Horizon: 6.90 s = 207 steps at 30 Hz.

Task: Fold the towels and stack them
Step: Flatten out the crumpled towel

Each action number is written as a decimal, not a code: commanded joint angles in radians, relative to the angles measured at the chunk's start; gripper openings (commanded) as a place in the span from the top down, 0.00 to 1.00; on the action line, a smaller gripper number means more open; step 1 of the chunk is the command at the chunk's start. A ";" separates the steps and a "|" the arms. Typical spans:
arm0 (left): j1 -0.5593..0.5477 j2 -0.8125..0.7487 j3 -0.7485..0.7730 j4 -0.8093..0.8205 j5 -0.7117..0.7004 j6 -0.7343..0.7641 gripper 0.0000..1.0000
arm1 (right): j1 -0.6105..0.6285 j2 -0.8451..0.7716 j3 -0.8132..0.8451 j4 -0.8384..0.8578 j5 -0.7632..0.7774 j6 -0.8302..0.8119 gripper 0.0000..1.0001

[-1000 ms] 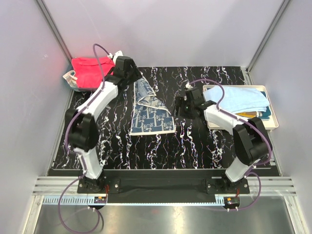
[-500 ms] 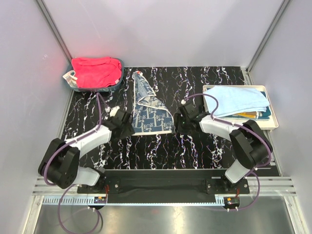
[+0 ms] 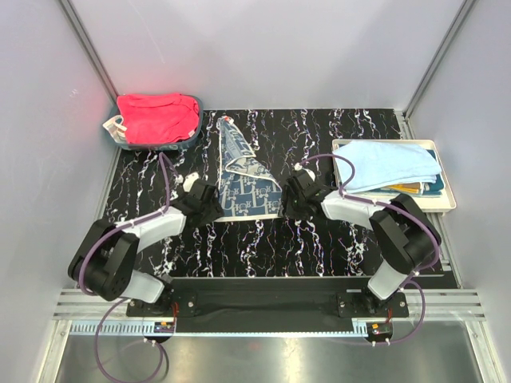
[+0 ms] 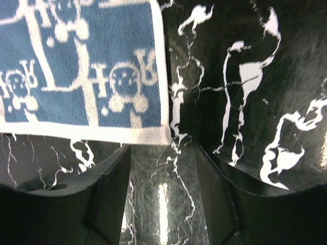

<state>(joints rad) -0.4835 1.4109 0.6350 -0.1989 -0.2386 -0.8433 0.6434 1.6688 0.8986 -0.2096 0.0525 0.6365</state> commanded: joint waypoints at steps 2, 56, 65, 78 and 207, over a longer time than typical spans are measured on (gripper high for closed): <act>-0.004 0.056 0.005 0.061 0.033 -0.010 0.47 | 0.004 0.052 0.022 0.015 0.060 0.017 0.40; -0.018 -0.377 -0.149 -0.140 0.084 0.042 1.00 | 0.351 0.068 0.115 -0.211 0.240 0.170 0.46; -0.018 -0.368 -0.167 -0.134 0.082 0.053 1.00 | 0.348 -0.009 0.105 -0.269 0.305 0.164 0.43; -0.018 -0.336 -0.169 -0.100 0.101 0.055 1.00 | 0.346 0.112 0.152 -0.246 0.303 0.161 0.40; -0.228 -0.414 -0.176 -0.138 0.208 -0.158 1.00 | 0.173 -0.438 -0.257 -0.129 -0.100 0.189 1.00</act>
<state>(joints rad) -0.6777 1.0424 0.4889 -0.2722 0.0170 -0.9417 0.7670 1.2728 0.6777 -0.3538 -0.0887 0.7383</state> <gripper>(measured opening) 0.012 0.011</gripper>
